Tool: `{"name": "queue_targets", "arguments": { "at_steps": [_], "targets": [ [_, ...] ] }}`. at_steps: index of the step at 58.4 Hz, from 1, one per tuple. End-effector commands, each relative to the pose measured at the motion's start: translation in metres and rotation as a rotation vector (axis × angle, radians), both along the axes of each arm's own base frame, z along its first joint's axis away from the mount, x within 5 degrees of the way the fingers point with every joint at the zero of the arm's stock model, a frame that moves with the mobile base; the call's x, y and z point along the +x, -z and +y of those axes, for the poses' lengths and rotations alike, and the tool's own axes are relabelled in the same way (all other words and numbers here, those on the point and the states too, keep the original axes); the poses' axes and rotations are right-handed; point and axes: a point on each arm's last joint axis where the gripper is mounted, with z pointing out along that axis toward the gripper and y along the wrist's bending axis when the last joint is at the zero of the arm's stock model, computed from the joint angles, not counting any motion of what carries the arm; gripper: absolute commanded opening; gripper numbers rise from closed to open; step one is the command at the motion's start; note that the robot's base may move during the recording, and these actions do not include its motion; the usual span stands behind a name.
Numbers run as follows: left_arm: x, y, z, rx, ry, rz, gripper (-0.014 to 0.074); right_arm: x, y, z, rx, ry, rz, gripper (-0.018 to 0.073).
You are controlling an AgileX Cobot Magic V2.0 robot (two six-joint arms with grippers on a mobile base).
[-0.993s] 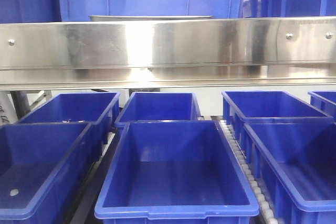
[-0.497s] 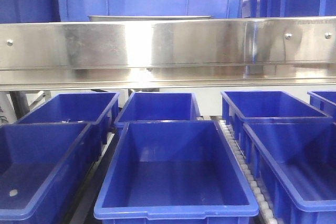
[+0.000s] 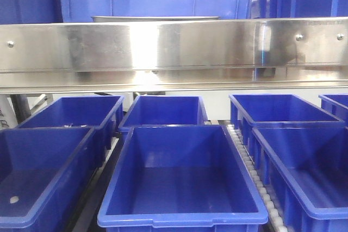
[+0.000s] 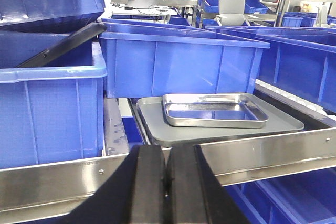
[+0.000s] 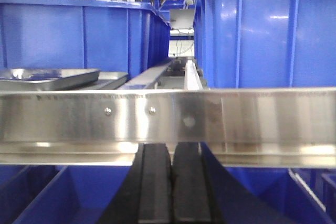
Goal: Stack silver trays without gaps
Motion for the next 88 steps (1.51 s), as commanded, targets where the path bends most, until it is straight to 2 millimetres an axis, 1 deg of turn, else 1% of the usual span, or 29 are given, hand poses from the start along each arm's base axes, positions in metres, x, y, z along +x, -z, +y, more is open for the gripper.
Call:
{"name": "queue_targets", "arguments": {
  "at_steps": [1, 8, 88],
  "targets": [
    [-0.0011, -0.001, 0.0002, -0.016, 0.002, -0.014, -0.0015, -0.0003, 0.0005, -0.0001, 0.016, 0.003, 0.003, -0.0081],
    [-0.0011, -0.001, 0.0002, -0.016, 0.002, -0.014, -0.0015, -0.0004, 0.0007, -0.0013, 0.042, 0.023, 0.004, -0.0081],
    [-0.0011, -0.001, 0.0002, -0.016, 0.002, -0.014, -0.0015, -0.0004, -0.0003, -0.0015, 0.042, 0.026, -0.007, -0.0081]
  ]
}}
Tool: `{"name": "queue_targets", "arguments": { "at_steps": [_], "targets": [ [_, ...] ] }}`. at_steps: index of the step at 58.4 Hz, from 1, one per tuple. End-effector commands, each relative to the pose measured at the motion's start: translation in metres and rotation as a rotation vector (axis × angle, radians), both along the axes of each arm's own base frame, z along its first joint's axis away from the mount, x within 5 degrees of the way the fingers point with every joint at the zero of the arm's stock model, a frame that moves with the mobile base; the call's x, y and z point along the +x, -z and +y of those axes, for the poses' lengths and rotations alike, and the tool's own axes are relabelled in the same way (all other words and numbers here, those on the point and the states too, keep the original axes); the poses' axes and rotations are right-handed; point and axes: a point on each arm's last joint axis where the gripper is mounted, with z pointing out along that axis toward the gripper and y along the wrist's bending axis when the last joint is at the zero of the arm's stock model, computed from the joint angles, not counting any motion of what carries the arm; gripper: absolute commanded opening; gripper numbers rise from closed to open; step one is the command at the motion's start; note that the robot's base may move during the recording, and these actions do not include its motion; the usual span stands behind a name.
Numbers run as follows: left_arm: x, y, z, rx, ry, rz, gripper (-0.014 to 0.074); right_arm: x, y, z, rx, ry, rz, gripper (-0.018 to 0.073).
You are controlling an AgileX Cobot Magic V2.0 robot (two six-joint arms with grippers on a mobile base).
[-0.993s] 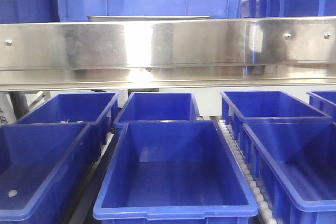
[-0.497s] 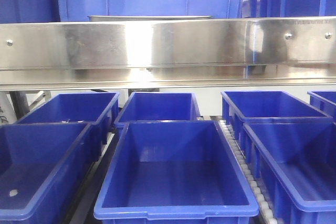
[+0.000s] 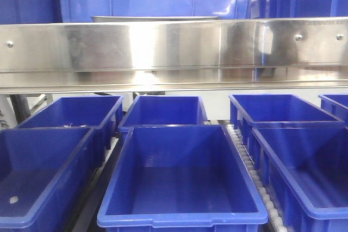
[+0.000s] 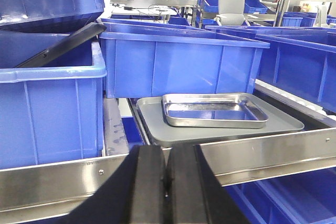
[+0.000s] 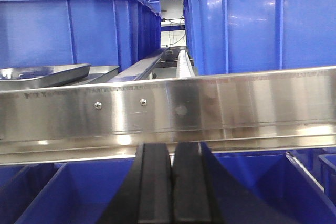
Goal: Stack silver trays without gaps
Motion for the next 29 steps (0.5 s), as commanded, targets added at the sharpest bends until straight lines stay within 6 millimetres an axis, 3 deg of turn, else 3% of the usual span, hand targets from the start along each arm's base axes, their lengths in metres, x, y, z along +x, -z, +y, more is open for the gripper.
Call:
{"name": "queue_targets", "arguments": {
  "at_steps": [1, 29],
  "targets": [
    [-0.0011, -0.001, 0.0002, -0.016, 0.002, -0.014, -0.0015, -0.0004, -0.0023, -0.0003, -0.002, 0.005, -0.026, -0.0081],
    [-0.0003, -0.0072, -0.002, -0.051, -0.032, -0.095, -0.0015, -0.0004, -0.0023, -0.0003, -0.002, 0.005, -0.026, -0.0081]
  ]
}}
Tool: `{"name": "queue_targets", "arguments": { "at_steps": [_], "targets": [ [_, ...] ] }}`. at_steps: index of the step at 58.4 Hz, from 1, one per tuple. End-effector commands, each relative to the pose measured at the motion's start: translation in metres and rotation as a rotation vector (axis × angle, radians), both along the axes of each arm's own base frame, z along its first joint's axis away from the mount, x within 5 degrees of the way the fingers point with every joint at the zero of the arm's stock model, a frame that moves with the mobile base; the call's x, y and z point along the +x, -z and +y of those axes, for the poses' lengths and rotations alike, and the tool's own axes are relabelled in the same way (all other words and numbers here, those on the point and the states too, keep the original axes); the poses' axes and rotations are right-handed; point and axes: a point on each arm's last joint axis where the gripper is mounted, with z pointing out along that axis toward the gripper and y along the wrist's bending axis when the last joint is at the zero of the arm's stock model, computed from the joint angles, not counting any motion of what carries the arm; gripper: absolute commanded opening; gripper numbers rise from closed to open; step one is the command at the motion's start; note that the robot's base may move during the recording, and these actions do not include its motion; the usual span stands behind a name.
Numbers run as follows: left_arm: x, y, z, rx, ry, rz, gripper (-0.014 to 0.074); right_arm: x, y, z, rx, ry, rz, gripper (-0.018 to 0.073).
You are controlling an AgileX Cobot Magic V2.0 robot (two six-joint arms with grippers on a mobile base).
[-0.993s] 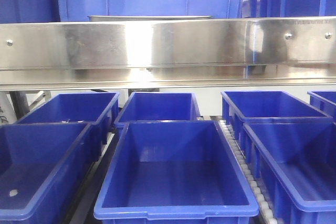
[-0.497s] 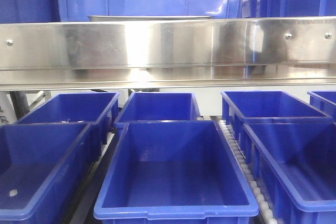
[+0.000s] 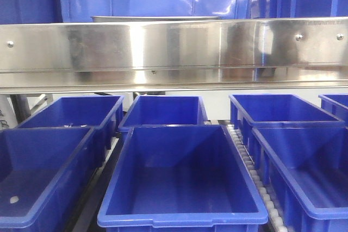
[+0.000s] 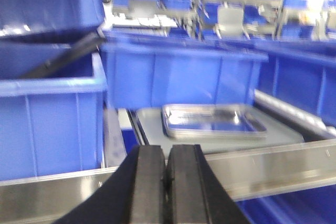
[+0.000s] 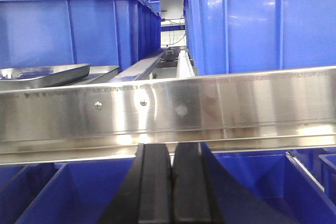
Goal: Stack silver trays without gaps
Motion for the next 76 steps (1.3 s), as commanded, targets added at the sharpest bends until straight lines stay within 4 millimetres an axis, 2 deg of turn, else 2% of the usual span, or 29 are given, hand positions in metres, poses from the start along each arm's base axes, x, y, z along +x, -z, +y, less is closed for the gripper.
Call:
{"name": "queue_targets", "arguments": {
  "at_steps": [1, 8, 21, 42, 49, 56, 76],
  "targets": [
    [0.0, -0.003, -0.001, -0.032, -0.029, -0.058, -0.0015, 0.0, -0.002, 0.0, -0.002, 0.005, -0.026, -0.0081],
    [0.009, 0.003, -0.006, -0.059, -0.098, -0.101, -0.0015, 0.0, -0.002, 0.0, -0.002, 0.005, -0.026, -0.0081],
    [0.03, 0.044, -0.012, -0.072, -0.163, -0.043, -0.0015, 0.0, -0.002, 0.0, -0.002, 0.005, -0.026, -0.0081],
    [0.044, 0.155, -0.013, 0.002, -0.17, -0.116, -0.0015, 0.0, -0.002, 0.0, -0.002, 0.005, -0.026, -0.0081],
    [0.048, 0.183, -0.014, 0.049, -0.169, -0.135, -0.0015, 0.0, -0.002, 0.0, -0.002, 0.005, -0.026, -0.0081],
    [0.05, 0.194, -0.014, 0.095, -0.167, -0.135, -0.0015, 0.0, -0.002, 0.0, -0.002, 0.005, -0.026, -0.0081],
    [0.05, 0.198, -0.014, 0.13, -0.177, -0.097, -0.0015, 0.0, -0.002, 0.0, -0.002, 0.005, -0.026, -0.0081]
  ]
}}
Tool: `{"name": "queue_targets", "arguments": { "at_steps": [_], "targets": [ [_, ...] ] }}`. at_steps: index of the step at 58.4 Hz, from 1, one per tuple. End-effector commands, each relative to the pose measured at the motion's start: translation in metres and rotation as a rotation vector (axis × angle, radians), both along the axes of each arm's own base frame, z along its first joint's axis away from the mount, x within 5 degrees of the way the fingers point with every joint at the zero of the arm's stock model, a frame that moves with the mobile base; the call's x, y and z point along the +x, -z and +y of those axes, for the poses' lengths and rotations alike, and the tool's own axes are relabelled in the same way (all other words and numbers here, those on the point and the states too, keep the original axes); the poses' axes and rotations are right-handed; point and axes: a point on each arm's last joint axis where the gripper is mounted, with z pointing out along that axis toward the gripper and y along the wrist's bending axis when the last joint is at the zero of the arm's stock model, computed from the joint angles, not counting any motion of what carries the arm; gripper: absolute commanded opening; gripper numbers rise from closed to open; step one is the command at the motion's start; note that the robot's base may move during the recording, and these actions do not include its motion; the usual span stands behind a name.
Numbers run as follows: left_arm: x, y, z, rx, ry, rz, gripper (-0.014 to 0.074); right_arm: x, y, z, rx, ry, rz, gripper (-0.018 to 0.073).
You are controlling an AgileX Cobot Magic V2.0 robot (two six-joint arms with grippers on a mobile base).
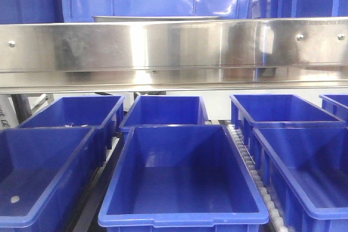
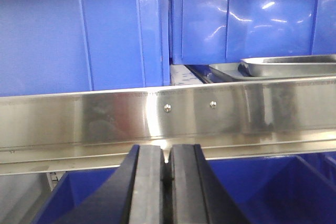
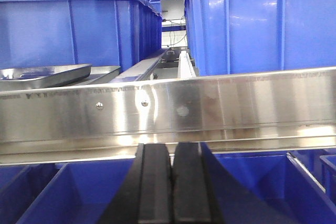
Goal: Stack silver trays without gaps
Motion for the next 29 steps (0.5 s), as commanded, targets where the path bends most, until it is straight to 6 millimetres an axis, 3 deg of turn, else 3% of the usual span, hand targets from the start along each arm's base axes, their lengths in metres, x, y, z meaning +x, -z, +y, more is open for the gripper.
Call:
{"name": "queue_targets", "arguments": {
  "at_steps": [1, 29],
  "targets": [
    [-0.0004, -0.0011, 0.0004, 0.002, -0.007, -0.008, -0.0015, -0.0004, -0.0021, -0.0003, -0.002, 0.005, -0.024, -0.0081],
    [-0.0001, 0.0001, 0.0026, -0.057, -0.043, 0.011, -0.0015, -0.0004, -0.0021, -0.0003, -0.002, 0.005, -0.024, -0.0081]
  ]
}}
